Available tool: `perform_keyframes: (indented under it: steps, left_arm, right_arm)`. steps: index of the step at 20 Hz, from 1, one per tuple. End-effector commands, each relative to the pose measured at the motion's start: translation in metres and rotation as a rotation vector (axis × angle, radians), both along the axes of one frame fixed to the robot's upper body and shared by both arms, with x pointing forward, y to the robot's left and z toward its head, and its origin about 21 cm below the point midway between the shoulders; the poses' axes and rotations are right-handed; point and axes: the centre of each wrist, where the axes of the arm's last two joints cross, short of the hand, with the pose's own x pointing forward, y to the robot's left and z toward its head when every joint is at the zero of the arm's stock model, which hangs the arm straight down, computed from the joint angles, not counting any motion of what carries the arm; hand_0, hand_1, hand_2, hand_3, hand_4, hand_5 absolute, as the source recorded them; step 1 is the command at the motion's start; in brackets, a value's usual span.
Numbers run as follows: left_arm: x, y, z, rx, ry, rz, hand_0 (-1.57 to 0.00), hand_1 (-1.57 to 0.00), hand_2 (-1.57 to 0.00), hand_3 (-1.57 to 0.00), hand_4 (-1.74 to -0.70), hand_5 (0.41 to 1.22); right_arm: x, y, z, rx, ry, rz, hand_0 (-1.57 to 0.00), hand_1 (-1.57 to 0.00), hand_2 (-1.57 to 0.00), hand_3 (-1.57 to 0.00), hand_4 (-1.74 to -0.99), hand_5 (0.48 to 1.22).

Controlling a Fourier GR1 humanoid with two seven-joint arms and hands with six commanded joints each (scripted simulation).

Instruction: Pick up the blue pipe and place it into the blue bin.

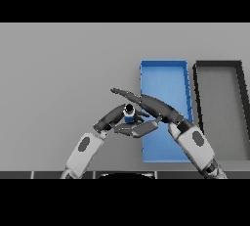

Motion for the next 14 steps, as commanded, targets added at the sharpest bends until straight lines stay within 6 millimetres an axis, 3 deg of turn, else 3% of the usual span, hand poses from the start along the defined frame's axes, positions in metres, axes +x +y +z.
perform_keyframes:
  steps: [1,3,4,6,8,11,14]
  left_arm:
    - [0.0,0.001,0.0,0.011,0.002,0.011,-1.57,-1.57,-1.57,-1.57,-1.47,1.221]
    - [0.0,-0.001,0.002,0.018,-0.003,0.015,-1.57,-1.57,-1.57,-1.57,-1.47,1.221]
    - [-0.001,0.002,0.0,0.029,0.002,0.021,-1.57,-1.57,-1.57,-1.57,-1.46,1.221]
    - [-0.002,0.0,0.003,0.035,0.022,0.013,-1.57,-1.57,-1.57,-1.57,-1.56,1.221]
    - [-0.002,0.002,0.003,0.069,0.017,0.028,-1.57,-1.57,-1.57,-1.57,-1.62,1.221]
    - [-0.004,0.004,-0.004,0.034,0.048,0.023,-1.57,-1.57,-1.57,-1.52,-1.68,1.221]
    - [0.0,-0.001,0.0,-0.001,0.045,0.004,-1.57,-1.57,-1.57,-1.49,-1.71,1.221]
  right_arm:
    - [0.004,0.005,0.0,-0.001,-0.001,0.016,-0.03,-0.04,-0.09,0.0,-1.184,0.516]
    - [0.01,0.011,0.004,-0.022,0.002,0.033,-0.07,-0.11,-0.17,-0.04,-1.204,0.497]
    - [0.011,0.016,0.005,-0.032,0.002,0.047,-0.17,-0.22,-0.26,-0.13,-1.233,0.487]
    - [0.017,0.022,0.002,-0.045,0.005,0.063,-0.51,-0.53,-0.54,-0.4,-1.331,0.489]
    - [0.016,0.025,0.001,-0.027,0.001,0.084,-0.88,-0.88,-0.91,-0.76,-1.467,0.518]
    - [0.016,0.032,-0.002,0.007,0.036,0.105,-1.22,-1.22,-1.23,-1.02,-1.581,0.65]
    - [0.011,0.036,-0.003,0.074,0.022,0.135,-1.39,-1.39,-1.4,-1.25,-1.648,0.929]
